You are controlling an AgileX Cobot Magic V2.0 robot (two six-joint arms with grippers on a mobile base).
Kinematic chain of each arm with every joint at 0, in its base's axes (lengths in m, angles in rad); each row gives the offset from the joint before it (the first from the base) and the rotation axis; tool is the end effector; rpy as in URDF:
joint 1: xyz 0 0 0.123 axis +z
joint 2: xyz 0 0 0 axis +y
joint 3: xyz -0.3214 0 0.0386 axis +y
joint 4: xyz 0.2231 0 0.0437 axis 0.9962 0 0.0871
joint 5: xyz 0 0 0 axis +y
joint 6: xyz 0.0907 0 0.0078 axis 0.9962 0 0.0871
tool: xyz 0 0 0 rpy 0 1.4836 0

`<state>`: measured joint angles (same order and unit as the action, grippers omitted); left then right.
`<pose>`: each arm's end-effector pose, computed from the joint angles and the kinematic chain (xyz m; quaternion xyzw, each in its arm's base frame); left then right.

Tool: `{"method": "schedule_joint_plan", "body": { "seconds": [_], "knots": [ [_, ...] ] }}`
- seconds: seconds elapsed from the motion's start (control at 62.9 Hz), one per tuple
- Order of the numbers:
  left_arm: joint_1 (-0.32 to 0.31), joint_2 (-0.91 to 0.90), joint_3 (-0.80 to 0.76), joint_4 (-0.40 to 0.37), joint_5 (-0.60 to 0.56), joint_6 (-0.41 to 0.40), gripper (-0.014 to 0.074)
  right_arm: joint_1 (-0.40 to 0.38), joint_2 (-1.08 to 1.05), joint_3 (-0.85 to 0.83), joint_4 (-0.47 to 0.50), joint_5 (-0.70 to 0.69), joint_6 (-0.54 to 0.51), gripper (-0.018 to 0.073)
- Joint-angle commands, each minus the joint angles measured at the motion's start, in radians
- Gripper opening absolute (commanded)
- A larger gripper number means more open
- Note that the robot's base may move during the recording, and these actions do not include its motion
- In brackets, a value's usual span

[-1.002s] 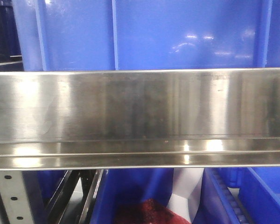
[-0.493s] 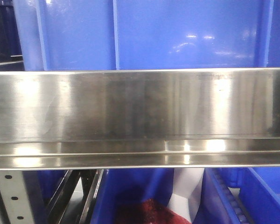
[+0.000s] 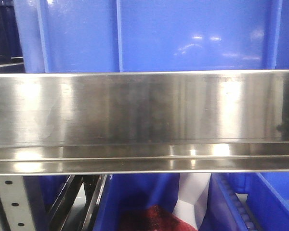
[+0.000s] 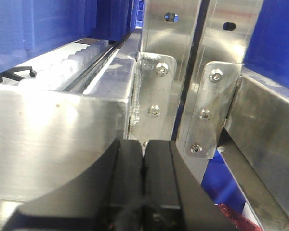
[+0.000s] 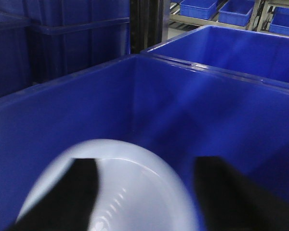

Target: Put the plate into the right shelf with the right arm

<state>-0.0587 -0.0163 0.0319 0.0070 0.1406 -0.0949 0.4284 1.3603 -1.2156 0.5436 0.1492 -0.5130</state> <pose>-0.0074 0.0005 0.1902 -0.0110 0.7310 -0.0496 0.6805 0.2580 0.1256 0.4396 -0.1779 0.7485 0.1725 0.6151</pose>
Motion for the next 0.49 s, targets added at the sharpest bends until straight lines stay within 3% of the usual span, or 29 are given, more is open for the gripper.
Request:
{"method": "schedule_joint_plan", "body": {
  "seconds": [0.0,0.35,0.477],
  "knots": [
    [-0.002,-0.006,0.009,0.000,-0.090,-0.006,-0.0047,-0.005,-0.031,-0.040,0.004,-0.083,-0.009,0.0632],
    [-0.002,-0.006,0.009,0.000,-0.090,-0.006,-0.0047,-0.005,-0.050,-0.040,0.004,-0.062,-0.008,0.0634],
    [-0.002,-0.006,0.009,0.000,-0.090,-0.006,-0.0047,-0.005,-0.084,-0.040,0.004,0.014,-0.008,0.0608]
  ]
}}
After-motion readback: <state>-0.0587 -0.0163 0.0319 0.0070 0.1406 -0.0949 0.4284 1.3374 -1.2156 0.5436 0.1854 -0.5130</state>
